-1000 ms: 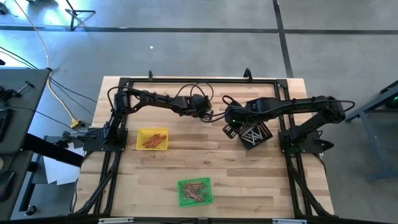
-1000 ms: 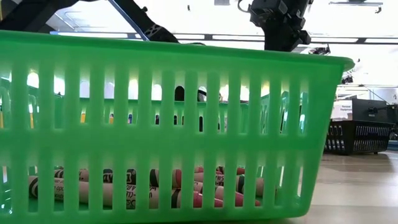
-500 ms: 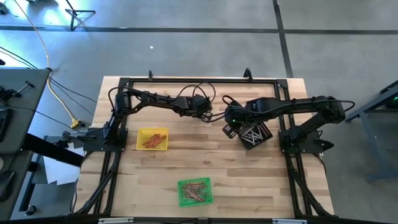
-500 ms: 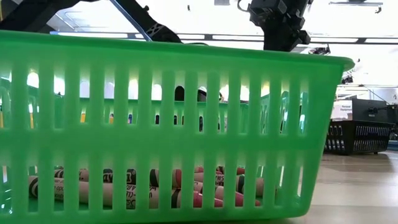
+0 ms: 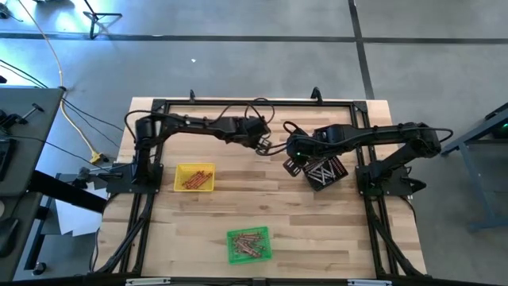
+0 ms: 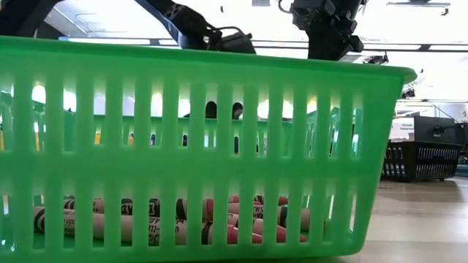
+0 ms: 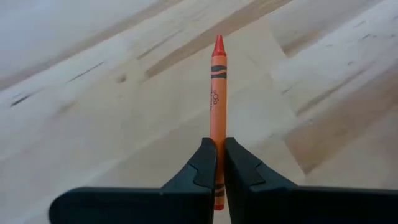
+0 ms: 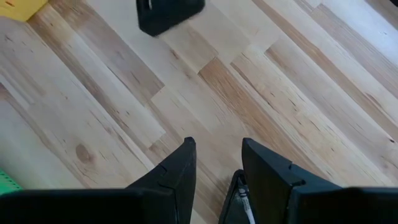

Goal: Sort crayons
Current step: Put the orange crayon into the yellow bin

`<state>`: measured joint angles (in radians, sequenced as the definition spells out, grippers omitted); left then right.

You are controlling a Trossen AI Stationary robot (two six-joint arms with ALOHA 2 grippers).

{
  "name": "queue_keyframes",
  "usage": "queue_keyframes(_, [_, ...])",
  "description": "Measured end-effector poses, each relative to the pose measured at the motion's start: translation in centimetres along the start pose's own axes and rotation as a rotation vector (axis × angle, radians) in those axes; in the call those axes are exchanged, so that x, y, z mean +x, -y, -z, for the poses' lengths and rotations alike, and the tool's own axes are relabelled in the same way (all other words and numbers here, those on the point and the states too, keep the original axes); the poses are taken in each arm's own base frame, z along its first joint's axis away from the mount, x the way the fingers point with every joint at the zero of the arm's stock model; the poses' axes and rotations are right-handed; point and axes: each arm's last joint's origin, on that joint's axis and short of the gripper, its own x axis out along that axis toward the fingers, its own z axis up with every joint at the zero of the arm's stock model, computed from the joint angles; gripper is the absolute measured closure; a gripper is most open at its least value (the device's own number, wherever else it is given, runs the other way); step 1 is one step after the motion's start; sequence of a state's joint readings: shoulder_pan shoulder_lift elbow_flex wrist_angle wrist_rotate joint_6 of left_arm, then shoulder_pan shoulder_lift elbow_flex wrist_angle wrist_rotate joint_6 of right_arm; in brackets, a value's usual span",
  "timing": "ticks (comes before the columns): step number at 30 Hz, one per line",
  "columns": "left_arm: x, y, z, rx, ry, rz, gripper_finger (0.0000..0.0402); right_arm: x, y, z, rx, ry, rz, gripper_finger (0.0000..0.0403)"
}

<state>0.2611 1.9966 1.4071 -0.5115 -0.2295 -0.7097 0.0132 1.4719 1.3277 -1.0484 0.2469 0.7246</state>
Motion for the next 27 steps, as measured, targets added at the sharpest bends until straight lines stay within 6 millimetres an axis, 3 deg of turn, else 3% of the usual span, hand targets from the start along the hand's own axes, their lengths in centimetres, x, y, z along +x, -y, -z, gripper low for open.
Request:
queue_keyframes(3, [-1.3,0.1,0.2,0.012,-0.022,0.021,0.0399,0.0,0.0,0.0,0.001,0.001,-0.001,0.0279])
queue_keyframes(7, [-4.8,0.4,1.0,0.105,-0.095,0.048,0.0399,0.0,0.0,0.0,0.001,0.004,-0.003,0.0279])
queue_keyframes(13, [-11.4,0.1,4.7,0.295,-0.282,0.006,0.0398,0.0,-0.1,-0.1,0.005,0.013,-0.012,0.0279])
queue_keyframes(19, [-15.9,-0.3,8.4,0.282,-0.326,-0.019,0.0397,0.0,-0.2,-0.2,0.007,0.02,-0.018,0.0279])
queue_keyframes(27, [-18.2,-2.9,12.6,0.245,-0.374,-0.161,0.0397,0.0,-0.2,-0.3,0.009,0.027,-0.024,0.0279])
